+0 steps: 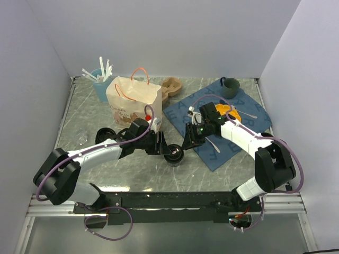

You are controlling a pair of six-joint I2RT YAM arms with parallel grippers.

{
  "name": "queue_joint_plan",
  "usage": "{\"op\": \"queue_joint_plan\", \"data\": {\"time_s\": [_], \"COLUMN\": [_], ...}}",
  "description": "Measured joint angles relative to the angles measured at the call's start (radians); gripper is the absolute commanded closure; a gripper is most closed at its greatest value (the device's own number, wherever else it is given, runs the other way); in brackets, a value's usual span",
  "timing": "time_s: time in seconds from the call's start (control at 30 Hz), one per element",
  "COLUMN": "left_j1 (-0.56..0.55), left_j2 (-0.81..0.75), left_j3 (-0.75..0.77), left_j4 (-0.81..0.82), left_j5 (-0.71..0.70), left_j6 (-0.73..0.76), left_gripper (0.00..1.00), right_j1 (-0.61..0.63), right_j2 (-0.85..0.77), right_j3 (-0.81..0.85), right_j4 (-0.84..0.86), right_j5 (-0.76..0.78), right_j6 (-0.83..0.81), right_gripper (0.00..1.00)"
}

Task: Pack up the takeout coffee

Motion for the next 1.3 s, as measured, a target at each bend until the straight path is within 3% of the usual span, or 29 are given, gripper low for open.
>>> {"op": "queue_joint_plan", "data": {"time_s": [0.27, 0.5, 0.73, 1.07, 1.3], "left_j1": [0.0, 0.0, 0.001, 0.001, 0.001], "left_j2": [0.006, 0.013, 0.013, 0.019, 0.021], "left_j3": [-0.001, -0.003, -0.009, -0.01, -0.008], "left_j4": [0.013, 0.026, 0.035, 0.047, 0.045], "left_j5": [0.005, 0.01, 0.015, 0.024, 0.026], "left_j6": [-0.002, -0.008, -0.02, -0.018, -0.013], "left_gripper": [0.47, 0.49, 0.49, 0.49, 0.49], "right_j1": [-0.009, -0.045, -0.051, -0.083, -0.089], "right_j2": [0.003, 0.004, 0.0, -0.068, -0.146], "right_j3": [-0.061, -0.11, -0.118, -0.023, -0.142], "right_j4": [0.084, 0.156, 0.16, -0.003, 0.034], "right_j5": [-0.04, -0.112, -0.117, -0.045, -0.108], "right_j6": [0.02, 0.04, 0.045, 0.019, 0.031], "right_gripper": [0.8, 0.81, 0.62, 0.61, 0.62]}}
